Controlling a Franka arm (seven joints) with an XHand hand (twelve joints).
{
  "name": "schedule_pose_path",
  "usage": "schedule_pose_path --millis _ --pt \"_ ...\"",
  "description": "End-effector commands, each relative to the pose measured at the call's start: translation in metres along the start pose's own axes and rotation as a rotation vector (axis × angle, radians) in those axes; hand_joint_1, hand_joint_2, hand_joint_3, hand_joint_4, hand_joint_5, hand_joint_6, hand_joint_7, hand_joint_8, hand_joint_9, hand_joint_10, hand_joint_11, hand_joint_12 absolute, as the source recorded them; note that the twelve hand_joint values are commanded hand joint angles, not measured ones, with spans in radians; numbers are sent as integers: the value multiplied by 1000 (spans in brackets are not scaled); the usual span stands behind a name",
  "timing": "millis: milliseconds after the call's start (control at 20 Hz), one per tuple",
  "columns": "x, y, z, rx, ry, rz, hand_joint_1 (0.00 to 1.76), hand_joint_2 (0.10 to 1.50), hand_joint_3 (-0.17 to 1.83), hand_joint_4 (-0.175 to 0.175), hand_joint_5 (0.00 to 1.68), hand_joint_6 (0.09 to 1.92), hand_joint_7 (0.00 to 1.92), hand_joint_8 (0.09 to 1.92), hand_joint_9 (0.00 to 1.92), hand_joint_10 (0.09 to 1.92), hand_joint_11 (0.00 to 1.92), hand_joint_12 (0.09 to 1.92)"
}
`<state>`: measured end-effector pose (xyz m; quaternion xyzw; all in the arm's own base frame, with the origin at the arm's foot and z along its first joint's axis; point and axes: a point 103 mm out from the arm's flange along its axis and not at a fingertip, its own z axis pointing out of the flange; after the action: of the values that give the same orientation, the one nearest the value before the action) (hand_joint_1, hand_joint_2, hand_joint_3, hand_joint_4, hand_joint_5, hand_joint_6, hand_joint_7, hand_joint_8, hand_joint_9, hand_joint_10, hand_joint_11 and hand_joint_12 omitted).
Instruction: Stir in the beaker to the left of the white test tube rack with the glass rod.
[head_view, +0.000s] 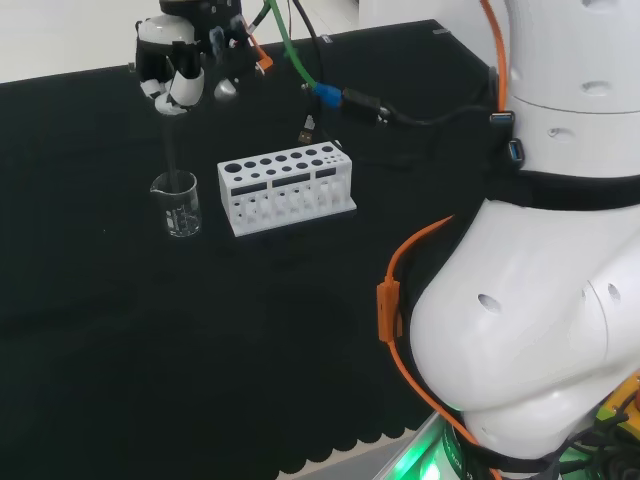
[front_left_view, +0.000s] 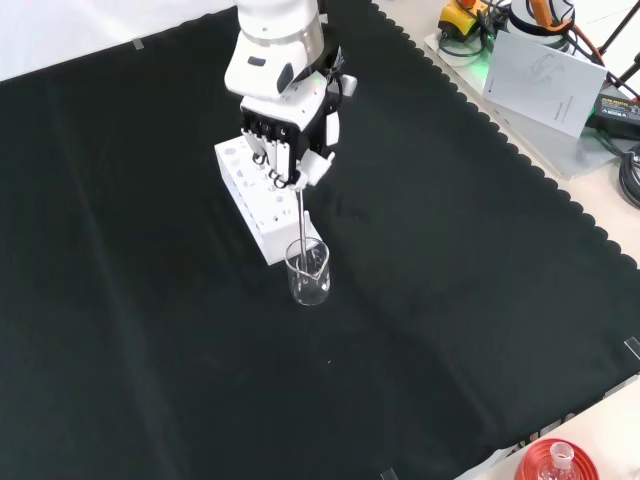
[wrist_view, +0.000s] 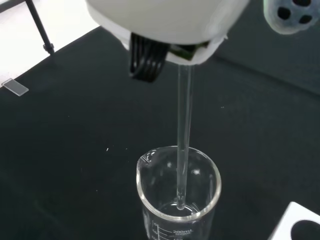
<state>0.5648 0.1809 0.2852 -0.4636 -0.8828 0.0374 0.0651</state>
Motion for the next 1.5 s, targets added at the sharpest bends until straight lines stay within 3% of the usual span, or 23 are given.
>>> schedule_pose_path --millis 50,850,1200,1500 --pt "8 7 4 18 -2 -24 1317 568 883 -175 1095 934 1364 778 1810 87 1664 449" --pt "19 -41 -10 -15 -30 -12 1318 567 885 -175 1095 935 1364 777 1812 87 1665 447" --pt "27 -22 -5 -6 -31 -41 1318 566 886 -175 1095 935 1365 777 1813 87 1665 446" --pt "12 15 1 7 -14 -52 1318 565 887 -175 1095 936 1365 777 1814 87 1665 445"
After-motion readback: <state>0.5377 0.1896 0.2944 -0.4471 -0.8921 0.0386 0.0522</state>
